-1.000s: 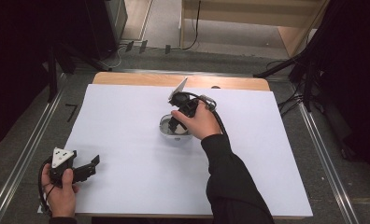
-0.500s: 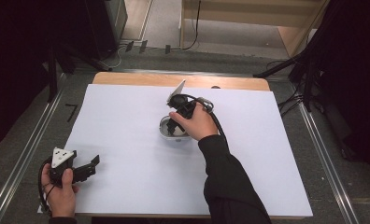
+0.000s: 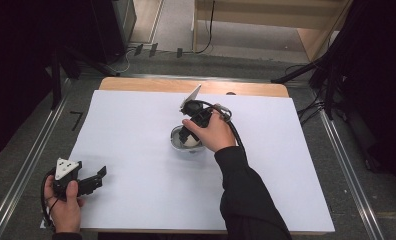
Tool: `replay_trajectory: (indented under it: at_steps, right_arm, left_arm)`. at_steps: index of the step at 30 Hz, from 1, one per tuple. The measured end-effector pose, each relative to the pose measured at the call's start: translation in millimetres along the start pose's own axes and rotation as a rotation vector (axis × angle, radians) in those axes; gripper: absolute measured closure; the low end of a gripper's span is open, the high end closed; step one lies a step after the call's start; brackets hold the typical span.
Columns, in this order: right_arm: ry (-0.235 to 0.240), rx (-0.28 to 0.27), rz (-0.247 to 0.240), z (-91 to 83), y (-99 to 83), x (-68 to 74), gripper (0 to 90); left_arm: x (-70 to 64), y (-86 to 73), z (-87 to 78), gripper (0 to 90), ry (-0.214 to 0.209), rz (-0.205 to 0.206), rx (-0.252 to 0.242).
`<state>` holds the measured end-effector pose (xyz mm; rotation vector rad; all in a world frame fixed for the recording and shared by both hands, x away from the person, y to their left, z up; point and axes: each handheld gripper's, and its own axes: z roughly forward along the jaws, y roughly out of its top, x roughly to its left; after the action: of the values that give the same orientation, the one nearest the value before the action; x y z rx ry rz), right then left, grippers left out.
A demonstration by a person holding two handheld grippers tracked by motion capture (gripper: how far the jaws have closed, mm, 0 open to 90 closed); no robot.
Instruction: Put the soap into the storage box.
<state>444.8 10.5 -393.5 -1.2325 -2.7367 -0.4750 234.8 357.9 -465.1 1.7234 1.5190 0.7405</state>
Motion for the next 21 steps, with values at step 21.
replay_trajectory:
  at_steps: [21]
  right_arm:
    - [-0.008, -0.077, 0.032, -27.6, -45.4, -19.6, 14.2]
  left_arm:
    - [0.0, 0.0, 0.0, 14.0, 0.001, 0.000, -0.002]
